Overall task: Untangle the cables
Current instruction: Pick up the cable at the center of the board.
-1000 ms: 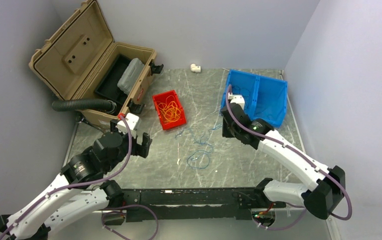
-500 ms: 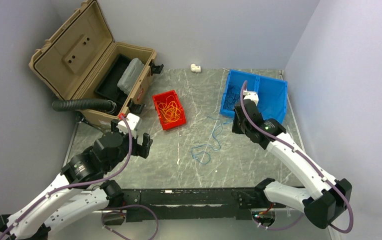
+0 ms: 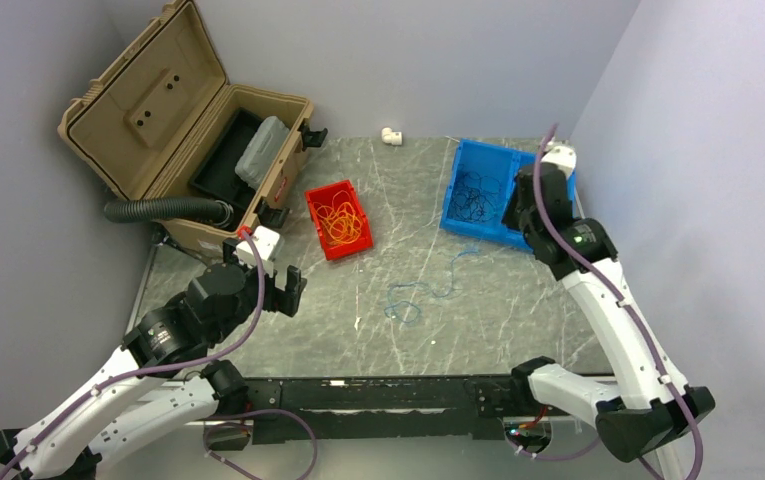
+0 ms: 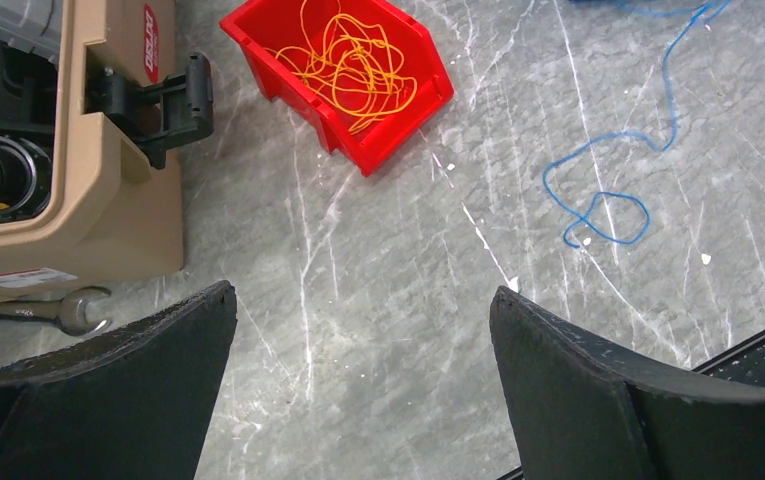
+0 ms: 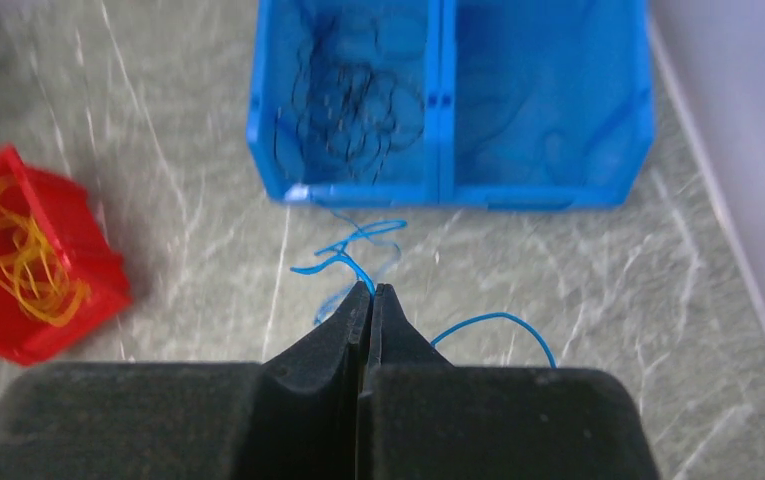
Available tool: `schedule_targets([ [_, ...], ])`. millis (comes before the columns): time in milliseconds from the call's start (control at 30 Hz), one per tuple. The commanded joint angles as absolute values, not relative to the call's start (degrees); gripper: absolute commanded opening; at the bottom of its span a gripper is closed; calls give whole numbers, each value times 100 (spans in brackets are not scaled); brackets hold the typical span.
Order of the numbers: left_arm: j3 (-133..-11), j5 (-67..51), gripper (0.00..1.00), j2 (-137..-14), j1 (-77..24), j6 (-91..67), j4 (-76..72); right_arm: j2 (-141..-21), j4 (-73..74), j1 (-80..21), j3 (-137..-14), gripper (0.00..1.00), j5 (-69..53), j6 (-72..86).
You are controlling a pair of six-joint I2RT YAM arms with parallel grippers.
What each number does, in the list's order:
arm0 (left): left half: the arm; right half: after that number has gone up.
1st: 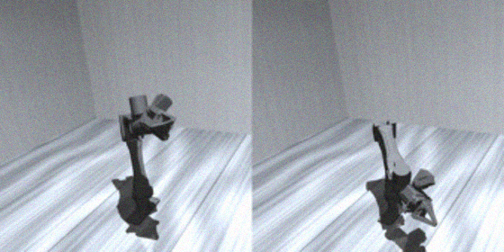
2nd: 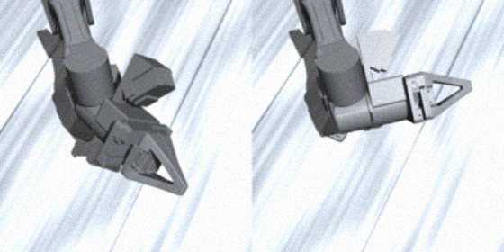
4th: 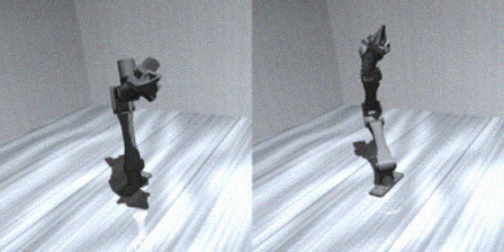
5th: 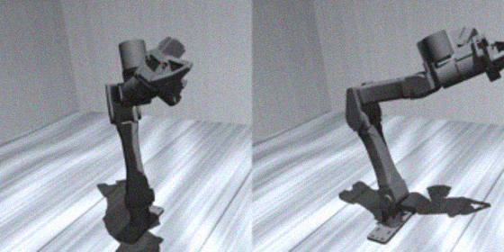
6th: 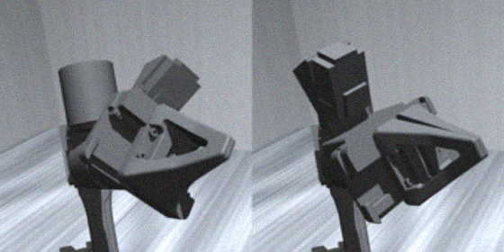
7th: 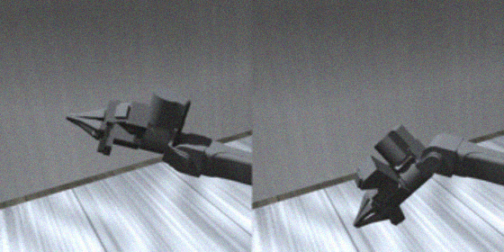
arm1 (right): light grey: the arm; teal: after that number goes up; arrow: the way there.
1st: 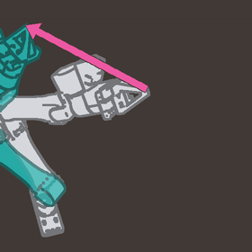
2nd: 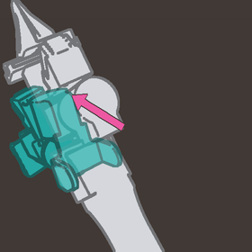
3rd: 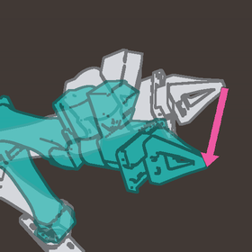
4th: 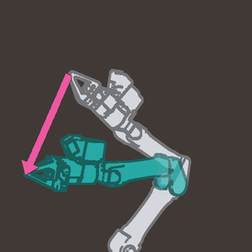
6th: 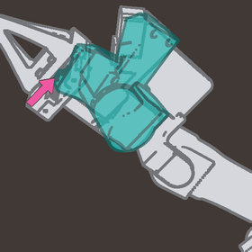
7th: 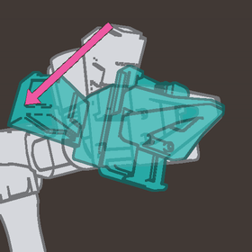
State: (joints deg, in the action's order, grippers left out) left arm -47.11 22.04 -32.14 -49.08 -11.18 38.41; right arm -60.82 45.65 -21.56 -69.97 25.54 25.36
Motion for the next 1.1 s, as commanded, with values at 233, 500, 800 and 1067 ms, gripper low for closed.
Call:
schedule_targets([
  [233, -4717, 2112, 99, -3264, -4911, -996, 3637, -6400, 4323, -917, -8543, 0, 2477, 2745],
  [500, -4693, 2093, 99, -3199, -4914, -997, 3636, -6786, 4247, -219, -9399, 0, 2331, 2987],
  [800, -4702, 2083, 99, -3216, -4909, -969, 3637, -7185, 4483, 343, -10363, 0, 2532, 3016],
  [1067, -4691, 2078, 99, -3226, -4911, -973, 3635, -7533, 4611, 579, -10889, 0, 2896, 2932],
])
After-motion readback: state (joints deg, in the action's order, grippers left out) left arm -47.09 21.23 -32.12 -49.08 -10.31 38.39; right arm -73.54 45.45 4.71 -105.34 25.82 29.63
